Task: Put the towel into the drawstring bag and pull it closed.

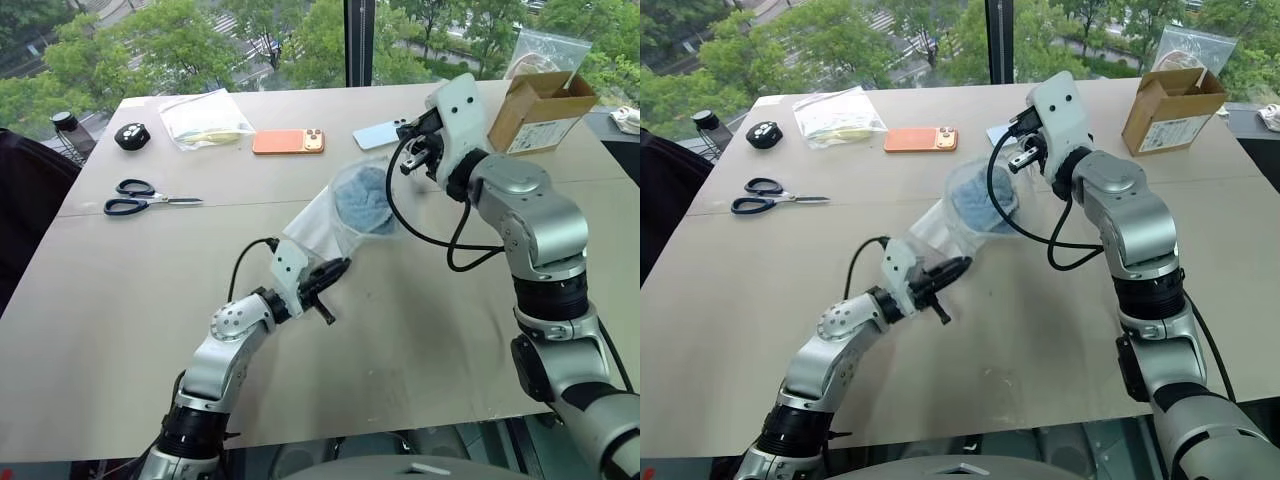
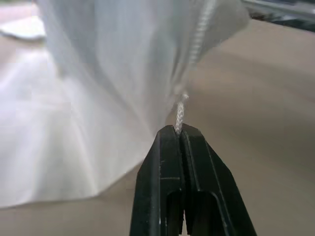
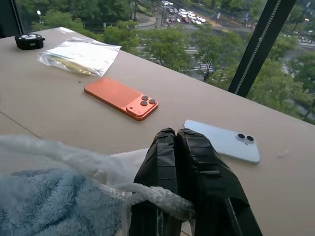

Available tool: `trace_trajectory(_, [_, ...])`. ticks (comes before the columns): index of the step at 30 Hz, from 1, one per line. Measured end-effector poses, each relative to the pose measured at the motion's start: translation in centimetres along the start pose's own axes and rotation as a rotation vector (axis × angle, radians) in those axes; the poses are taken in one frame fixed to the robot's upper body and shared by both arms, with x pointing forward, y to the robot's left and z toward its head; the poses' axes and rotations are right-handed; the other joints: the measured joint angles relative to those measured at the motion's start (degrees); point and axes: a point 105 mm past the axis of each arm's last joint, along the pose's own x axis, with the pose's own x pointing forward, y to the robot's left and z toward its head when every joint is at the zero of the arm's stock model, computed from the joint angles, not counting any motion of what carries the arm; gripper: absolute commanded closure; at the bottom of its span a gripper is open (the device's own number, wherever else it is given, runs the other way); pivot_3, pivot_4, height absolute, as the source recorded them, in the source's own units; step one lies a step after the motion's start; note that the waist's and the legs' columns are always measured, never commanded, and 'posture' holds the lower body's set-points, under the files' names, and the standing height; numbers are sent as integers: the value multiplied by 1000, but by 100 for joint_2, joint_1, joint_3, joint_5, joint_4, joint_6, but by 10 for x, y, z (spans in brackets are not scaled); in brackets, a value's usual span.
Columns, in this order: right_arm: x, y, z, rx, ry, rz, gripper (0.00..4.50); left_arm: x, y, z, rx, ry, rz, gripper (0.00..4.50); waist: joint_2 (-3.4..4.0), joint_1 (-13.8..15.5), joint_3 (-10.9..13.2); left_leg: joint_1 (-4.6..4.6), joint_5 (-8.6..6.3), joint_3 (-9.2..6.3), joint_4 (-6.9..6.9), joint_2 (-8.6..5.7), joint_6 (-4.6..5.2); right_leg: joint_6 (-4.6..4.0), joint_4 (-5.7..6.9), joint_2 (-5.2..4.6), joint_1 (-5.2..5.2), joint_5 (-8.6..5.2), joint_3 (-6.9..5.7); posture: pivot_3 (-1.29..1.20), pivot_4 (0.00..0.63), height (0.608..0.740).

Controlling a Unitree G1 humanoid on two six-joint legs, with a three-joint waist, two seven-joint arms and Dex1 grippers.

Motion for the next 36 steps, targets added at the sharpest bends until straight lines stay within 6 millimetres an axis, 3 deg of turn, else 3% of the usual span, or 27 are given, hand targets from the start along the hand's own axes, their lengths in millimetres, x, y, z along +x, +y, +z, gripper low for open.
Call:
trace_trajectory(2, [-2,-10,1,7,-7,-52,4500,-8,24,9,236,-1,169,4451,0,4,0,0,0,0,-4,0,0,0,1,0,0,0,0,0,150,734])
trace_trajectory(3, [-3,-22,0,21,-13,-104,4500,-18,45,19,368,-8,300,4451,0,9,0,0,0,-1,-5,0,0,0,1,0,-1,0,-1,0,150,734])
trace_trajectory(5, [-6,-40,1,36,-21,-185,4500,-31,72,38,509,-34,462,4451,0,21,0,0,0,0,-6,-1,0,0,1,1,-2,0,-1,0,150,734])
trace_trajectory(8, [-7,-68,11,54,-62,-312,4500,-43,106,80,733,-97,667,4451,0,27,1,-2,0,-1,-5,-3,0,0,2,0,-3,0,-4,0,150,734])
trace_trajectory(10, [-9,-82,22,39,-110,-375,4500,-50,126,111,839,-145,786,4451,0,16,0,-1,0,1,-6,-4,0,0,1,-1,-3,0,-2,0,150,734])
trace_trajectory(13, [-12,-100,23,77,-136,-458,4500,-63,159,126,867,-122,946,4451,-1,-4,0,-2,0,4,-8,-3,0,1,1,-1,-3,0,-3,0,150,734])
trace_trajectory(19, [-9,-105,12,162,-128,-511,4500,-84,193,116,829,-23,1089,4451,0,-145,0,-3,1,8,-15,-2,0,1,3,-3,-9,0,-3,0,150,734])
trace_trajectory(23, [-19,-119,6,257,-139,-600,4500,-104,208,107,772,26,1208,4451,0,-159,0,-3,1,7,-14,-2,0,0,5,-2,-9,0,-4,0,150,734])
trace_trajectory(30, [-35,-141,-17,430,-105,-789,4500,-135,225,109,704,65,1439,4451,-1,-154,0,-3,1,8,-10,-2,0,1,9,-3,-8,0,-3,0,150,734])
trace_trajectory(36, [-50,-155,-38,589,-77,-940,4500,-148,228,105,687,106,1536,4451,-1,-164,0,-2,1,9,-10,-2,0,0,10,-2,-9,0,-1,0,150,734])
